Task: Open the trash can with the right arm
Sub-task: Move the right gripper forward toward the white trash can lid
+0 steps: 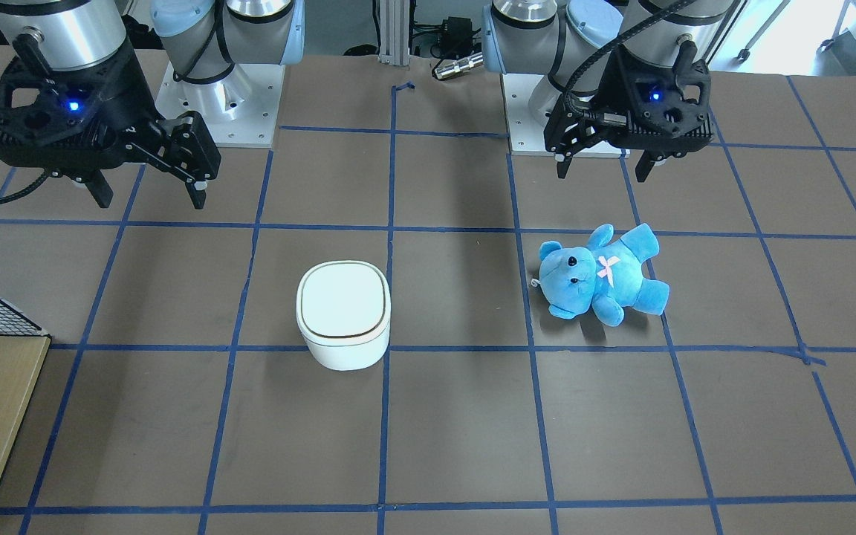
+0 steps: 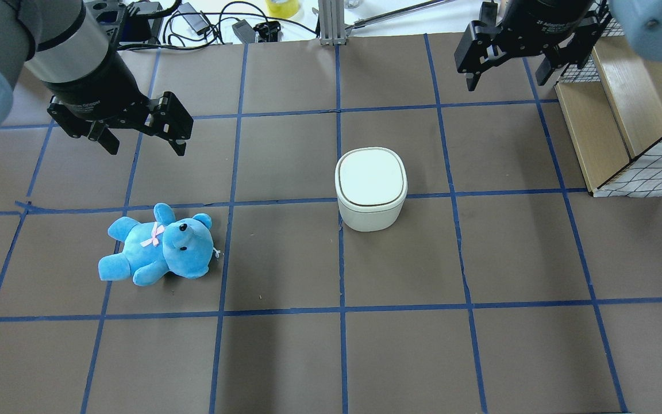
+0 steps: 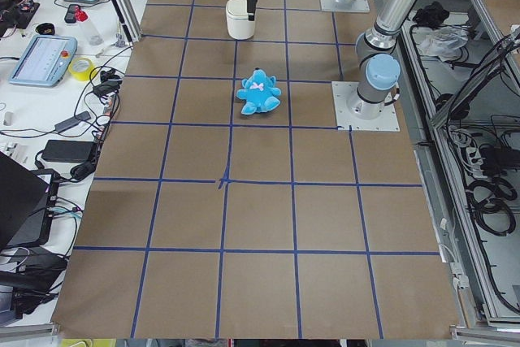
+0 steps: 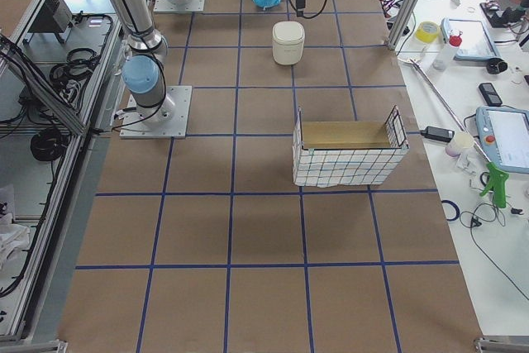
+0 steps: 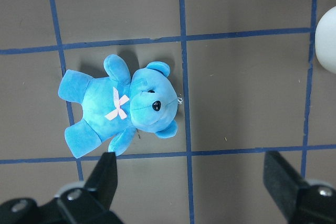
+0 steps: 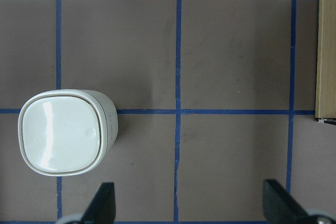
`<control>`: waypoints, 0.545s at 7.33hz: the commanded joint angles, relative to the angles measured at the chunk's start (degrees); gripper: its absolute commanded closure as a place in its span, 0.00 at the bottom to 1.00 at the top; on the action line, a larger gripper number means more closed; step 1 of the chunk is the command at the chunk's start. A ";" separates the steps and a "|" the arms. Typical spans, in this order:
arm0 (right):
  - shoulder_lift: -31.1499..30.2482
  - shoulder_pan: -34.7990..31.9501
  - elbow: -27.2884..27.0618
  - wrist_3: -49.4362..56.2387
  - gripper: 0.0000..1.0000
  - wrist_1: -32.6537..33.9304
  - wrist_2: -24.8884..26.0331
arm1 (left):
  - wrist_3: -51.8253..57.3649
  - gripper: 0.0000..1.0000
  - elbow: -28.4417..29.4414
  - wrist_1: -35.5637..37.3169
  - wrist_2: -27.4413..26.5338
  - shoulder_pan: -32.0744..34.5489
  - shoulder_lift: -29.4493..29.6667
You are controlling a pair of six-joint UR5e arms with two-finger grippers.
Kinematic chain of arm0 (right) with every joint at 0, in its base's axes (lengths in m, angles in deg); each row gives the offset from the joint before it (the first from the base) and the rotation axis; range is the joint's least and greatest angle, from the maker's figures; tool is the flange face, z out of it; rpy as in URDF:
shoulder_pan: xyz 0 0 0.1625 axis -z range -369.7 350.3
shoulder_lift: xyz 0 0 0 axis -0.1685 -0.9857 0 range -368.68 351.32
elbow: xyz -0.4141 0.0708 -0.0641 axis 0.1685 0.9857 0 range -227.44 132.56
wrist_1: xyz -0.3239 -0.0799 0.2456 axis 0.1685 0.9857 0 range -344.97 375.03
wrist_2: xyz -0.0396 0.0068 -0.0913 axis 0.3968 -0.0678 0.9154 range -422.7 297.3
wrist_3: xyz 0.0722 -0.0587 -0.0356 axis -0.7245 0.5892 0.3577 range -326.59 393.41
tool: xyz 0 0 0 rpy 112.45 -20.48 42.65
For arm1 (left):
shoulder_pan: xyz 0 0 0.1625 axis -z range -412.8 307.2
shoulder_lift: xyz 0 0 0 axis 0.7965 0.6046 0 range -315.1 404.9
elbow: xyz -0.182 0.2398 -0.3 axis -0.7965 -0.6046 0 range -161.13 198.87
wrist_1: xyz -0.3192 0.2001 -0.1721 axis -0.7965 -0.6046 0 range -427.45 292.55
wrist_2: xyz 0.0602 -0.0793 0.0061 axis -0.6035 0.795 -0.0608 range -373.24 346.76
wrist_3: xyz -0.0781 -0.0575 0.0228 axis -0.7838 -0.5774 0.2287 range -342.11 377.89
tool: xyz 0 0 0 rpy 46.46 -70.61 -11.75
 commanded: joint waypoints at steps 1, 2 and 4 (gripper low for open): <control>-0.03 -0.03 -0.04 0.10 0.00 -0.03 0.07 | 0.03 0.00 0.00 0.00 0.00 0.00 0.00; 0.05 -0.03 -0.04 0.10 0.00 0.15 0.07 | 0.03 0.00 0.00 0.00 0.00 0.00 0.00; 0.66 -0.46 -0.04 0.02 0.53 0.59 -0.11 | -0.06 0.00 0.00 0.00 0.00 0.00 0.00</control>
